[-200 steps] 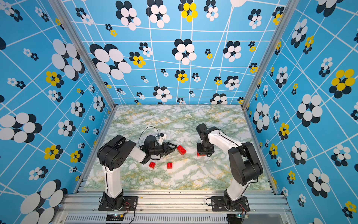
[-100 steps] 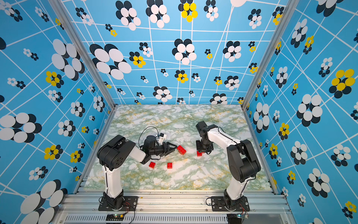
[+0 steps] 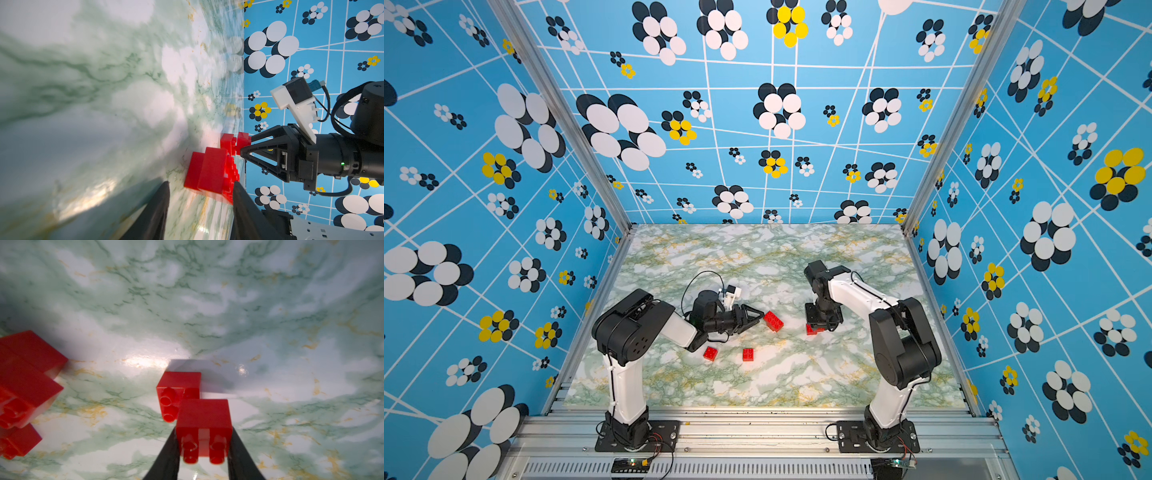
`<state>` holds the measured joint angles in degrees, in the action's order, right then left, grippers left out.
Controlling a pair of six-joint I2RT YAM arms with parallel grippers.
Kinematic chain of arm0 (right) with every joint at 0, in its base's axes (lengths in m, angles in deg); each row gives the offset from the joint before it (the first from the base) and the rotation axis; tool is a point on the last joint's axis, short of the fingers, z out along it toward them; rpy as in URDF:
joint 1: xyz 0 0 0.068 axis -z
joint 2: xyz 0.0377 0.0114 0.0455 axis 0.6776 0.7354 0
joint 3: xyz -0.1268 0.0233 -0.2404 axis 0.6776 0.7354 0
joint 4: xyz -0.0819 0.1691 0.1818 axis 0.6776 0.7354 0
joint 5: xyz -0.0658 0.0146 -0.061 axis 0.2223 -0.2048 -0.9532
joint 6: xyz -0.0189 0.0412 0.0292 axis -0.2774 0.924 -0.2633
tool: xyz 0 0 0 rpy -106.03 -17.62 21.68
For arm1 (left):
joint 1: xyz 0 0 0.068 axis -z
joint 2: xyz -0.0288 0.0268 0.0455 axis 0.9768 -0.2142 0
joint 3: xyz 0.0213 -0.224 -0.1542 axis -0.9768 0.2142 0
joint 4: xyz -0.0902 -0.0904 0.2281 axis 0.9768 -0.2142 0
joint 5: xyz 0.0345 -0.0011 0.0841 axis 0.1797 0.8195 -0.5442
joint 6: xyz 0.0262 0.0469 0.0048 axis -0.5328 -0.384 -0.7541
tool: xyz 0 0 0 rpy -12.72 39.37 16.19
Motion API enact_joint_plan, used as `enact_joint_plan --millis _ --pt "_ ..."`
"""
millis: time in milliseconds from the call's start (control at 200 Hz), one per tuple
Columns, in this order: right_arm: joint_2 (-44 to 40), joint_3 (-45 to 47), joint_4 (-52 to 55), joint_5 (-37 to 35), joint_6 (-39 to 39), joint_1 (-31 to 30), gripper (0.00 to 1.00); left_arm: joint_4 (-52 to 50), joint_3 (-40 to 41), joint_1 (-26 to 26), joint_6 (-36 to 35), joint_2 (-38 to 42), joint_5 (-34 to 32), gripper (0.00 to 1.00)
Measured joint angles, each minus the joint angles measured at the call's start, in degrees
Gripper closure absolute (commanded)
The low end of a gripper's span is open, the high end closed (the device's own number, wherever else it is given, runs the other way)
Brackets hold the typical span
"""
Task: Assemble the letter v with lego
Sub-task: Assemble the lego brick with the lego brick.
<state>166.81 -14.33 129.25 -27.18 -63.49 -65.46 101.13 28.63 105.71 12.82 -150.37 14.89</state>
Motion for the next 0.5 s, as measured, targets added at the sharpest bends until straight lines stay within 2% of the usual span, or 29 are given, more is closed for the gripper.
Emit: enact_joint_plan --millis 500 --pt "2.9 -3.4 2.7 0.0 -1.0 0.0 0.75 0.0 0.0 0.0 0.0 0.0 0.0 0.49"
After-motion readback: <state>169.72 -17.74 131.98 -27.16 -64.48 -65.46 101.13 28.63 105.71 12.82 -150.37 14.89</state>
